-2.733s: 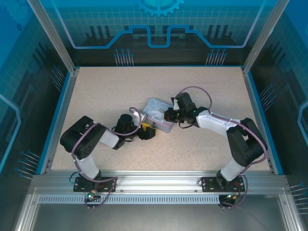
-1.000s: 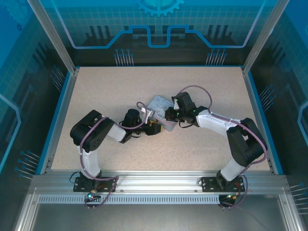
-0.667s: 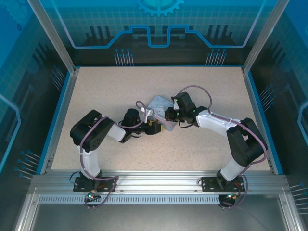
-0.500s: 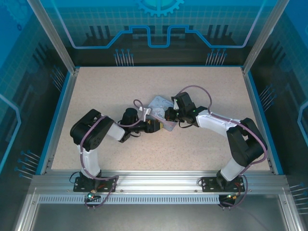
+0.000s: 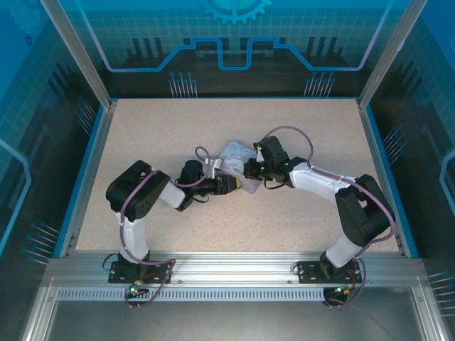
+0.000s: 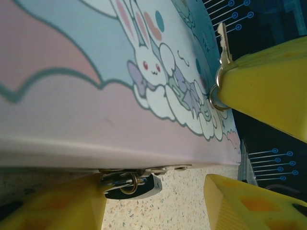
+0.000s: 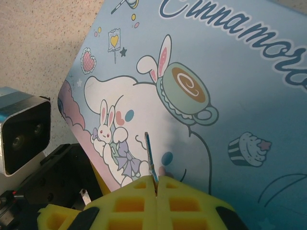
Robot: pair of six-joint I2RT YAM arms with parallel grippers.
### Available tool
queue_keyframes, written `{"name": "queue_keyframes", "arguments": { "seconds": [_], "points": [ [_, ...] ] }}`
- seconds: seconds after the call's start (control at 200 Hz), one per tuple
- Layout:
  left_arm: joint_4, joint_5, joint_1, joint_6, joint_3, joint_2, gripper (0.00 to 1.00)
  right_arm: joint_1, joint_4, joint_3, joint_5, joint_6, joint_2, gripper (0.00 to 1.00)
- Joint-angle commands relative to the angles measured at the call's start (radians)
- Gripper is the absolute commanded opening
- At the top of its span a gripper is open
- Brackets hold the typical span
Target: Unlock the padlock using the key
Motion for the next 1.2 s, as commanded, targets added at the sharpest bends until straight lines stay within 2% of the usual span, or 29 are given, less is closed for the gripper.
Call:
{"name": "queue_keyframes", "arguments": {
  "seconds": [0.0, 0.235, 0.445, 0.765, 1.196],
  "points": [
    [0.079, -0.003, -0.022, -0.001, -0.01, -0.05, 0.56, 0.01, -0.11, -0.034, 0.033, 0.002, 0.013, 0.0],
    [0.074, -0.032, -0.038, 0.0, -0.013, -0.055, 0.54, 0.009, -0.115, -0.035, 0.034, 0.005, 0.011, 0.0],
    [0.138, -0.063, -0.043, -0.062, -0.025, -0.042, 0.53, 0.01, -0.113, -0.038, 0.038, 0.009, 0.004, 0.0],
    [0.045, -0.214, -0.069, -0.063, -0.045, -0.085, 0.51, 0.01, -0.106, -0.043, 0.039, 0.012, 0.003, 0.0],
    [-0.02, -0.299, -0.107, -0.069, 0.0, -0.069, 0.47, 0.01, -0.094, -0.048, 0.036, 0.017, 0.011, 0.0]
  ]
}}
